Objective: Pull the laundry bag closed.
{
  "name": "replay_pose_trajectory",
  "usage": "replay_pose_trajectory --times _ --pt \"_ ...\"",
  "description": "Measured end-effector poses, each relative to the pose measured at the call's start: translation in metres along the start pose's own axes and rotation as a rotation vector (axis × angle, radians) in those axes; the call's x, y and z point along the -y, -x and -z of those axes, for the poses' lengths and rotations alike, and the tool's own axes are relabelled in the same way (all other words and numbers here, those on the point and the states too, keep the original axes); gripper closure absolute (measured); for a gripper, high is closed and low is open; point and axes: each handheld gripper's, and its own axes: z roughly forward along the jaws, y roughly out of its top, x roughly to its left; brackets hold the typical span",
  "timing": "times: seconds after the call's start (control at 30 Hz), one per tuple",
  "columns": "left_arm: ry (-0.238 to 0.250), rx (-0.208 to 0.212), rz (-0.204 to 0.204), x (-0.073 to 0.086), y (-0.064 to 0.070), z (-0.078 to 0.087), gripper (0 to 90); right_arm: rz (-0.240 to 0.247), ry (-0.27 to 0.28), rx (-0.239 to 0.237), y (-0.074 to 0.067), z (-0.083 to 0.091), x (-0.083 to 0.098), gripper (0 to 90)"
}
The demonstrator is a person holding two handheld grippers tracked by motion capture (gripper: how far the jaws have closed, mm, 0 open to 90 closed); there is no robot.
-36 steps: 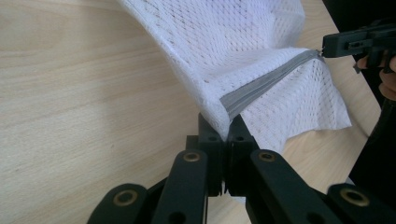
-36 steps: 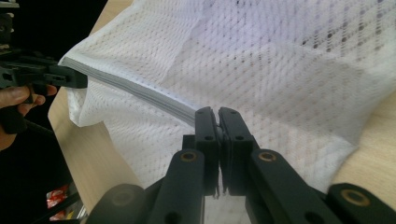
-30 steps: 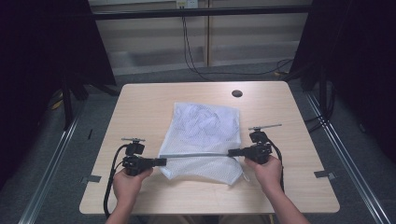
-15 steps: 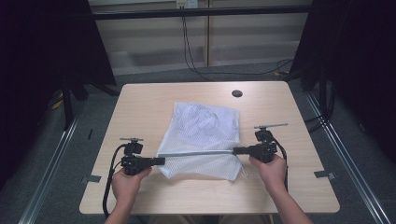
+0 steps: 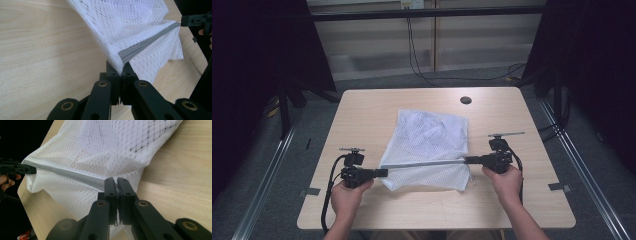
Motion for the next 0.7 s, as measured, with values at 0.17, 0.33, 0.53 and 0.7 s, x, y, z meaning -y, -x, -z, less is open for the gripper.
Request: replay_pose_trajectory --times 0.17,0.33,0.53,0.7 --pt "-0.004 0.001 -0.007 0.000 0.000 0.000 88.4 0.017 0.004 0.019 -0.004 0.001 -0.001 87.1" --pt "0.012 0.020 -0.013 0.000 0.000 0.003 87.9 0.036 -0.001 0.021 -0.005 0.002 -0.002 86.9" --pt "0.014 0.031 -0.089 -0.002 0.011 0.004 65.8 0.046 0.031 0.021 -0.006 0.004 -0.002 75.9" --pt "0.064 0.003 -0.157 -0.002 0.012 0.008 35.0 0.049 0.052 0.046 -0.007 0.005 -0.004 53.1"
